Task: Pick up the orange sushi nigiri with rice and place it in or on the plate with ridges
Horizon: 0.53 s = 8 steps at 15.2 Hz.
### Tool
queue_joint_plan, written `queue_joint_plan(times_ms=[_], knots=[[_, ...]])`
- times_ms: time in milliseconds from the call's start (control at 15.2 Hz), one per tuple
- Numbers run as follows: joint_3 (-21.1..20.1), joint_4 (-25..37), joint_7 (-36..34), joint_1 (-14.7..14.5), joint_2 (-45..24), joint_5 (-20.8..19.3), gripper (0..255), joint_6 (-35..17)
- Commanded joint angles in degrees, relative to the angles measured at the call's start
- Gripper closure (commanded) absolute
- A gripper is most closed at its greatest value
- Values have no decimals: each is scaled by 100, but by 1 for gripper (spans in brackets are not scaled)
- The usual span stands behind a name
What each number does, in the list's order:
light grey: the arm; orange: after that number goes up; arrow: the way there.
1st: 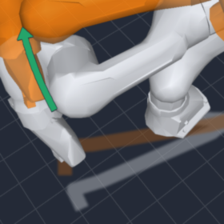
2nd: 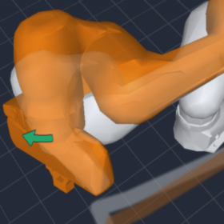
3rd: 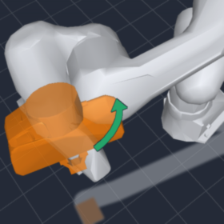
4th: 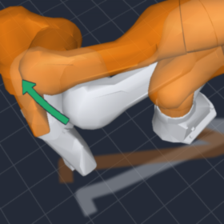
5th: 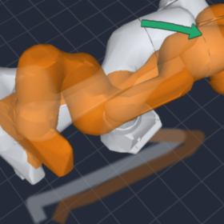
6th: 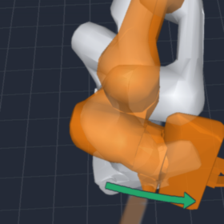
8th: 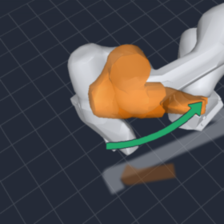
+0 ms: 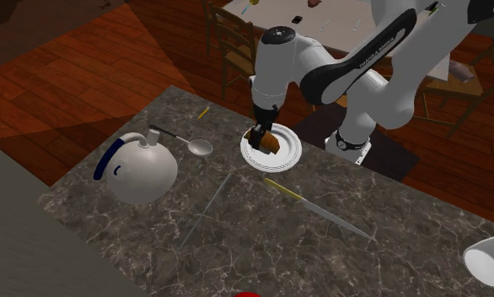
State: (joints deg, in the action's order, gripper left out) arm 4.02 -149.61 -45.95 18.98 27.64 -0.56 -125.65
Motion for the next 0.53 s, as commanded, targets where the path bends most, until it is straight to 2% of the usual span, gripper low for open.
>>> queue_joint_plan(times_ms=[0,462], knots=[[-3,-104,-6,-8,-82,8,0,-192],[-1,-129,-5,-9,-110,9,0,-245]])
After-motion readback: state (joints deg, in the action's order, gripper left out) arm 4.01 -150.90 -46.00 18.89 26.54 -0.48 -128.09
